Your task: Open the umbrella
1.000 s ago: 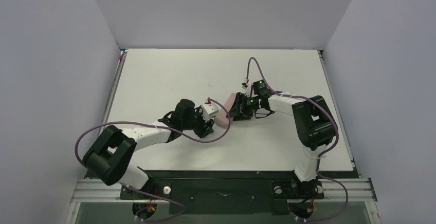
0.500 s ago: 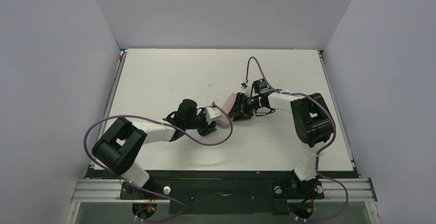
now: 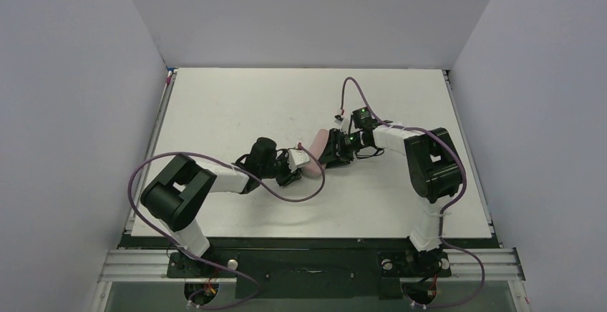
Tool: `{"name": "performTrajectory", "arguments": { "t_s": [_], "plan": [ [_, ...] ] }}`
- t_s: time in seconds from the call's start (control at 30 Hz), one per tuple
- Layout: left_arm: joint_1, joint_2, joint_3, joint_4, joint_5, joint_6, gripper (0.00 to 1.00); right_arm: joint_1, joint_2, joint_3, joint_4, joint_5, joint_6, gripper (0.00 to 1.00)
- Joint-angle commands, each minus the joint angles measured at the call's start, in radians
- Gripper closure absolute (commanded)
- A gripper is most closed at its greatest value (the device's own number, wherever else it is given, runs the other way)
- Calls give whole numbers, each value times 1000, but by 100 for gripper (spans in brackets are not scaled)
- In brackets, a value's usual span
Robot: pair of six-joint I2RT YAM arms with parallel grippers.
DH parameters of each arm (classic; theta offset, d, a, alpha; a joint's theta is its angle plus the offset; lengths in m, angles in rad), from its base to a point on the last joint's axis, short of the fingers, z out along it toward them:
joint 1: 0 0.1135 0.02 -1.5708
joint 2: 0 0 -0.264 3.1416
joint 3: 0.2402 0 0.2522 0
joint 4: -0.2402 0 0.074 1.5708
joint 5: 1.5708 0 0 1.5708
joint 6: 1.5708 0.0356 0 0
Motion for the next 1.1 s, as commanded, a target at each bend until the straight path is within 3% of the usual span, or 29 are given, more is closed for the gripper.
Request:
{"name": "performTrajectory", "arguments": {
  "t_s": [0.0,0.23,0.3,0.33,0.4,0.87,1.07],
  "plan": [
    [1,32,69,7,14,41,65,-15,49,-3,-59,118,-58,100],
    [-10,57,102,13,-16,-13,74,-14,50,-16,-43,137,-31,100],
    [-20,50,103,1,-12,-21,84,-14,47,-23,-30,143,-13,100],
    [-28,48,103,-16,-11,-25,95,-13,46,-28,-18,148,-8,100],
    [-42,31,92,-26,-10,-39,100,-14,43,-36,-3,155,15,100],
    [-209,-51,-15,59,-115,-215,100,-40,24,-123,130,226,172,100],
    [-215,-4,51,24,-166,-366,100,-24,-2,-170,218,181,258,100]
  ]
}}
